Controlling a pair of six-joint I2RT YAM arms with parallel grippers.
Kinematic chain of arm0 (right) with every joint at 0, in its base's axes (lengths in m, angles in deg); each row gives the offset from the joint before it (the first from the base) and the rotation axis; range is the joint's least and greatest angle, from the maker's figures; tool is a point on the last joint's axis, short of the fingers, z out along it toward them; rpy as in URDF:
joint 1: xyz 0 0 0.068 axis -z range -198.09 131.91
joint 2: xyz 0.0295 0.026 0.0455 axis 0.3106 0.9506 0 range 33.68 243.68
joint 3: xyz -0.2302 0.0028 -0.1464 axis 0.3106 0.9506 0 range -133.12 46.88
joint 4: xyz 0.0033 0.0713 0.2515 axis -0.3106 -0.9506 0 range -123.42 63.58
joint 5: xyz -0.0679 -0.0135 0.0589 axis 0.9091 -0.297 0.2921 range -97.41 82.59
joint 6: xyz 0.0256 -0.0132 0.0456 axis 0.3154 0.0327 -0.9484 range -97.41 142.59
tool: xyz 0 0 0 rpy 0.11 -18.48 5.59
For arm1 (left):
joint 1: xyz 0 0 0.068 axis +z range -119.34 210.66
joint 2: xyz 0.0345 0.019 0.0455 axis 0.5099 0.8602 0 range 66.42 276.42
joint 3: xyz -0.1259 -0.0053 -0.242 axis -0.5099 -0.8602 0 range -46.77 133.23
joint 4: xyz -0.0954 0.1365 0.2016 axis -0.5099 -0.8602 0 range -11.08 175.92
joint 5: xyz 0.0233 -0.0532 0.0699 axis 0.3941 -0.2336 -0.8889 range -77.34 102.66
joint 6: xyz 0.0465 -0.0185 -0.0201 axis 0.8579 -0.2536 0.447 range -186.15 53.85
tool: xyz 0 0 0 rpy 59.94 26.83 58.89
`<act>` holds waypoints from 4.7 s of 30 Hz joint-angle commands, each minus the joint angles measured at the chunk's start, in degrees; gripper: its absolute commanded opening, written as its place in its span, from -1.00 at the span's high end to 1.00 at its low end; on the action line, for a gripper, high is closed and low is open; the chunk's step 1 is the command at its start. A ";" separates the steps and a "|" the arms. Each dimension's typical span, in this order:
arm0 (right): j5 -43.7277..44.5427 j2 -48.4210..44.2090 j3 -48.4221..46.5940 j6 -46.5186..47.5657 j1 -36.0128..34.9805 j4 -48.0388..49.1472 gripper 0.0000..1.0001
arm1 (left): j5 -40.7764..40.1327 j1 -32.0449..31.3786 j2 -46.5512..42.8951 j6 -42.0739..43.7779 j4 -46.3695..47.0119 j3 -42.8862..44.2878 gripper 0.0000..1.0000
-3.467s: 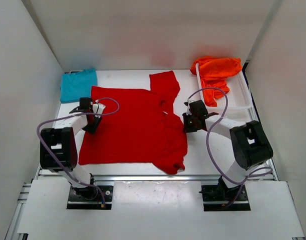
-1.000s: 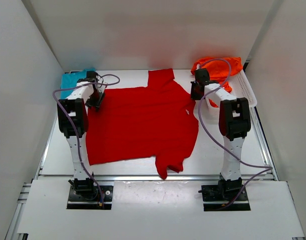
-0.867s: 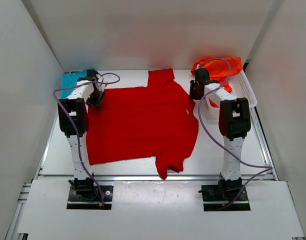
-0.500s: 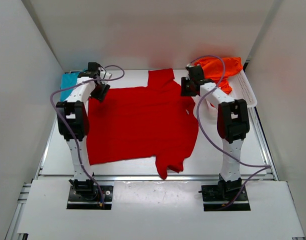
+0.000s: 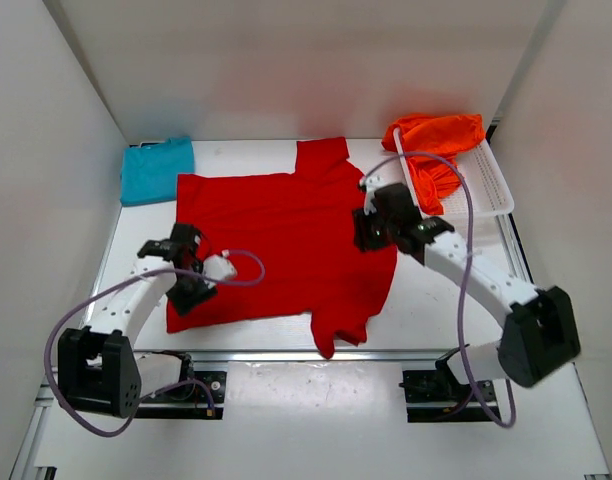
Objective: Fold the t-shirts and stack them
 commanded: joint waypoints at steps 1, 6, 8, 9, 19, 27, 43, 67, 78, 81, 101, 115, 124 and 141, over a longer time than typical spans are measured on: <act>2.27 -7.99 8.72 -2.38 -2.07 -5.49 0.12 | -2.20 -3.01 -3.24 6.94 -0.76 -6.12 -0.19; 6.23 -15.75 18.50 -6.61 -11.12 -10.76 0.09 | -8.17 -6.26 -7.90 14.65 5.39 -17.88 -0.24; 6.58 -18.29 21.75 -9.76 -13.06 -11.83 0.07 | -10.81 -6.53 -9.30 16.95 9.60 -21.75 -0.27; 6.32 -19.00 21.94 -10.48 -13.77 -12.09 0.06 | -12.21 -6.27 -9.40 17.48 11.10 -23.43 -0.28; 5.88 -26.56 31.51 -15.75 -24.93 -10.16 0.02 | -13.11 1.90 -5.44 23.98 17.27 -22.39 -0.16; 1.15 -26.49 35.47 -11.11 -23.63 -6.38 -0.05 | -13.37 1.20 -6.76 24.97 17.62 -23.19 1.00; -2.92 -16.74 31.53 -8.63 -21.95 -4.97 -0.21 | -8.88 -3.19 -6.32 20.04 11.11 -17.99 1.00; -9.93 -14.64 17.31 -2.33 -3.15 -5.51 1.00 | -6.25 3.39 2.19 9.67 11.55 -3.50 1.00; -9.42 5.50 1.56 7.61 5.91 -0.40 1.00 | -4.76 6.31 21.36 -4.65 12.17 15.04 1.00; -10.46 11.03 -3.53 8.33 7.05 -0.06 0.99 | -5.19 5.34 22.59 -6.58 12.43 16.28 1.00; -7.57 24.59 -13.39 9.47 12.32 -2.69 1.00 | -15.91 7.62 33.14 -17.84 14.28 19.27 1.00; -8.35 27.57 -15.67 7.37 13.29 -2.60 0.74 | -15.30 8.85 38.06 -21.97 13.04 25.16 0.93; -7.39 29.07 -23.23 3.94 13.56 -2.43 0.48 | -17.77 9.64 44.12 -24.00 12.44 38.77 0.79; -9.14 10.71 -3.04 1.83 8.99 -6.03 0.05 | -9.42 16.84 40.54 -27.43 1.53 41.79 -0.66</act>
